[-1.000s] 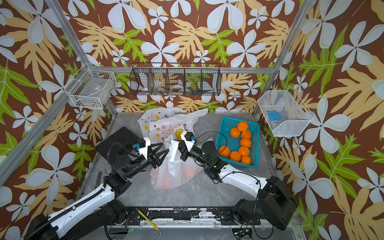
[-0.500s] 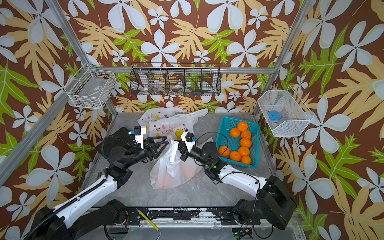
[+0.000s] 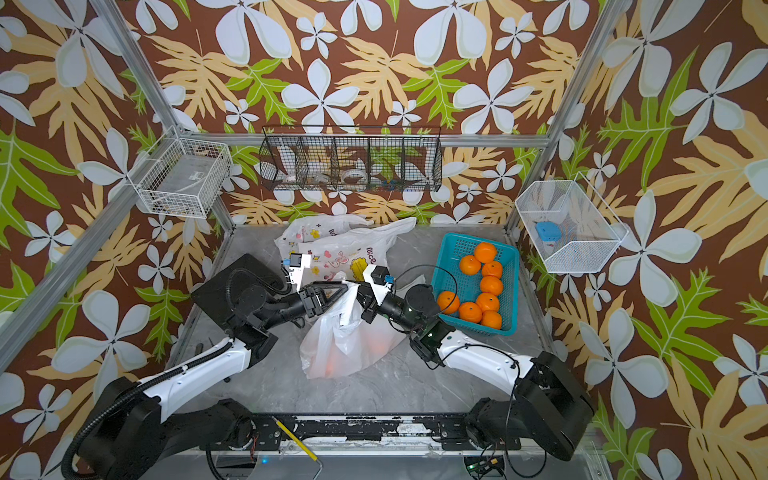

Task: Place the oranges into plastic bags & tie knots
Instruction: Tie the plastic bag at the center of the board.

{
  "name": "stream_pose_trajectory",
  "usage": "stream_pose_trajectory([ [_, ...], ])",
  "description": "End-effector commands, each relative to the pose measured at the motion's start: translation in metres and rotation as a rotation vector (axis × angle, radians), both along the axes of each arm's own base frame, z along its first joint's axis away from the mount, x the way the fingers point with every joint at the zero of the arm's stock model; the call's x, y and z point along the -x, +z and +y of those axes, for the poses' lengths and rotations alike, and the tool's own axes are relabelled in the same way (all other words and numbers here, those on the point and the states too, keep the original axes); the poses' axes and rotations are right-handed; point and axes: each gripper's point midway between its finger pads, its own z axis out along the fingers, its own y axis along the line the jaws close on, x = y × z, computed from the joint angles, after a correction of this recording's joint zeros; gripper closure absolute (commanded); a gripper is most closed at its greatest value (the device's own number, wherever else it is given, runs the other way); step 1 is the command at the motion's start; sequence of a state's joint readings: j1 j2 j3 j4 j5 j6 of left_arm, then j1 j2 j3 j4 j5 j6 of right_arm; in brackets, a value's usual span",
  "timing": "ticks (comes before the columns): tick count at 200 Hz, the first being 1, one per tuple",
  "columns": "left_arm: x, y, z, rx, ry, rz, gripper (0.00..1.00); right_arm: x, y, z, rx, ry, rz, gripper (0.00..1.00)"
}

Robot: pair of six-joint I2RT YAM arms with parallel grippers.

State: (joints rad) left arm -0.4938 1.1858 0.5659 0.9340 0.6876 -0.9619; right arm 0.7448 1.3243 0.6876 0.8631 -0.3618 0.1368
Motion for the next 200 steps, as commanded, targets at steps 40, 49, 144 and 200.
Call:
stream_pose_trajectory([
  [40,0.007,0.018,0.0,0.093,-0.047,-0.039,0.55,0.001,0.008,0.0,-0.019,0.001,-0.026,1.0],
  [49,0.007,0.02,0.0,0.098,-0.05,-0.041,0.58,0.0,0.008,-0.001,-0.019,-0.001,-0.025,1.0],
  [144,0.005,0.021,0.003,0.064,-0.006,-0.069,0.8,-0.002,-0.001,0.0,0.02,-0.015,-0.012,1.0],
  [200,-0.003,0.013,0.005,0.002,0.053,-0.071,0.93,-0.005,-0.008,-0.001,0.049,-0.03,0.001,1.0],
])
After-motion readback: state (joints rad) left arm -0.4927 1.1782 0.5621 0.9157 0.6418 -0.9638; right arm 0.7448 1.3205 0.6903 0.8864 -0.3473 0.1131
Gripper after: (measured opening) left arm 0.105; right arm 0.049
